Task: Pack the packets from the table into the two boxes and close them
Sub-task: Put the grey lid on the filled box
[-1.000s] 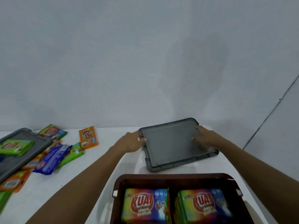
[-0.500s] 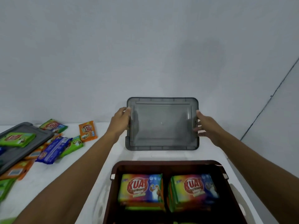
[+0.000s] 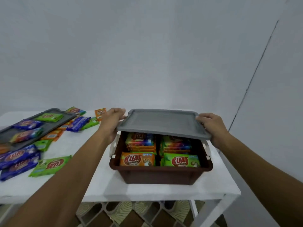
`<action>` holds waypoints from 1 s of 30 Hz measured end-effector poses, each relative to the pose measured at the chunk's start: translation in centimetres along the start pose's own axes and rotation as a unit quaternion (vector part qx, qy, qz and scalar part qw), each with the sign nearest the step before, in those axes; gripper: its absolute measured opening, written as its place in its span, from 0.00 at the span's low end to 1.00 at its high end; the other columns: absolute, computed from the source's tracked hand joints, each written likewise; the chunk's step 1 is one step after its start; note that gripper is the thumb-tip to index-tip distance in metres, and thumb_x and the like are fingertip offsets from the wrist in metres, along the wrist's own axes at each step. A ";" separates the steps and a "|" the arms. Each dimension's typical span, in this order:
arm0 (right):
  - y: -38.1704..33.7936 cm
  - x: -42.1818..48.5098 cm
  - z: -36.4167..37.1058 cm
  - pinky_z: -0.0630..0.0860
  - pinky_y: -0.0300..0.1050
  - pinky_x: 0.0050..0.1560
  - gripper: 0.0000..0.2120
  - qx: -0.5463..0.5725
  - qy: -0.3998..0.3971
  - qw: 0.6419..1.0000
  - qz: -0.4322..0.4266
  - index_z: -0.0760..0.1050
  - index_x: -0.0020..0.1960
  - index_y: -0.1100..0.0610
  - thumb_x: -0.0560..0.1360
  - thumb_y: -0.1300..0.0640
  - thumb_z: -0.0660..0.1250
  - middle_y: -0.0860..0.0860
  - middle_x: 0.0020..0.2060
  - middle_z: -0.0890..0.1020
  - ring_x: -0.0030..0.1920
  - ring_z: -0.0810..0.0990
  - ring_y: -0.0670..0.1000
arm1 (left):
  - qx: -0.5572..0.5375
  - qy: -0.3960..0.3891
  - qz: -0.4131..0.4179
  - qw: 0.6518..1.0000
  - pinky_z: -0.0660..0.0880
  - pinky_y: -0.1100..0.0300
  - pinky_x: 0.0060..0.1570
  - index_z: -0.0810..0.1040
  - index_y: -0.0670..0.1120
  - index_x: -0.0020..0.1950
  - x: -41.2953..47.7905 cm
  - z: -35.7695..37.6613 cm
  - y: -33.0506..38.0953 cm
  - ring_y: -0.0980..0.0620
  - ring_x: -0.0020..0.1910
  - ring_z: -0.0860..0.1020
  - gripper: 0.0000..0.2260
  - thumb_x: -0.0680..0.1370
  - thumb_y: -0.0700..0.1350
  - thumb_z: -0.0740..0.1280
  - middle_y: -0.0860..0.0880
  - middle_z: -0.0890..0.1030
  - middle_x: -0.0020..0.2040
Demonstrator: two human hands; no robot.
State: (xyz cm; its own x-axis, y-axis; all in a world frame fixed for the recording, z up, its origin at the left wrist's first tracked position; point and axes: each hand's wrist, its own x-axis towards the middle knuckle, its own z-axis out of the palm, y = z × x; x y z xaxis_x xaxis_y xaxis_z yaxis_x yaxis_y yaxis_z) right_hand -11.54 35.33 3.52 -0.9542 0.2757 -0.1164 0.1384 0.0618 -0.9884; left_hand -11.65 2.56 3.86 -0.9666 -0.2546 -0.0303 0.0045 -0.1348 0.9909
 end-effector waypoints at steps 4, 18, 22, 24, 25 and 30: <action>1.8 -3.7 -0.1 0.73 0.43 0.38 0.16 -0.119 0.029 0.991 -0.059 0.72 0.60 0.51 0.74 0.59 0.69 0.50 0.45 0.78 0.49 0.78 0.53 | 0.130 0.021 0.039 0.991 0.75 0.61 0.44 0.77 0.46 0.57 -4.0 -1.5 -1.6 0.51 0.52 0.77 0.11 0.76 0.38 0.69 0.50 0.77 0.56; 4.2 -6.2 -0.3 0.71 0.60 0.64 0.33 -0.188 0.026 0.982 -0.004 0.61 0.74 0.51 0.74 0.50 0.71 0.56 0.69 0.70 0.66 0.70 0.60 | 0.289 0.025 -0.008 0.957 0.71 0.49 0.63 0.58 0.49 0.77 -8.7 -3.0 -3.6 0.43 0.70 0.67 0.29 0.79 0.42 0.65 0.45 0.62 0.76; 4.6 -6.4 -0.4 0.73 0.55 0.61 0.33 -0.185 0.010 0.983 0.015 0.59 0.76 0.55 0.76 0.49 0.69 0.56 0.71 0.68 0.66 0.71 0.60 | 0.249 0.031 -0.043 0.967 0.69 0.56 0.50 0.58 0.45 0.77 -9.8 -2.6 -3.7 0.49 0.57 0.69 0.27 0.80 0.40 0.64 0.44 0.65 0.74; 4.7 -6.6 -0.4 0.71 0.52 0.57 0.32 -0.189 0.015 0.982 0.011 0.60 0.75 0.57 0.77 0.49 0.68 0.56 0.72 0.68 0.66 0.71 0.60 | 0.257 0.040 -0.039 0.965 0.68 0.56 0.49 0.61 0.42 0.75 -10.1 -2.3 -3.7 0.50 0.54 0.68 0.24 0.80 0.40 0.63 0.43 0.68 0.72; 4.6 -6.8 -0.3 0.70 0.51 0.57 0.31 -0.194 0.018 0.981 0.007 0.61 0.75 0.57 0.77 0.49 0.67 0.56 0.71 0.69 0.66 0.71 0.59 | 0.259 0.044 -0.036 0.964 0.69 0.56 0.48 0.64 0.41 0.74 -10.2 -2.1 -3.6 0.49 0.53 0.69 0.22 0.80 0.39 0.63 0.43 0.70 0.69; 4.6 -7.1 -0.3 0.70 0.59 0.65 0.30 -0.277 0.041 0.960 -0.031 0.65 0.73 0.58 0.76 0.46 0.67 0.56 0.69 0.72 0.66 0.72 0.60 | 0.315 0.051 0.018 0.948 0.74 0.50 0.61 0.67 0.44 0.74 -10.5 -2.4 -3.5 0.44 0.63 0.73 0.23 0.79 0.39 0.65 0.46 0.72 0.71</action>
State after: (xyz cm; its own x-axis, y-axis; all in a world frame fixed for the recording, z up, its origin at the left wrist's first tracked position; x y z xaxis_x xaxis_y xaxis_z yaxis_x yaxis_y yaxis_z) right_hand -4.01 33.89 -0.17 -0.9444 0.3275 -0.0285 0.2230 0.5747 -0.7874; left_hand -0.88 3.46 0.44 -0.9388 -0.3437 0.0237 -0.1486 0.4660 0.8722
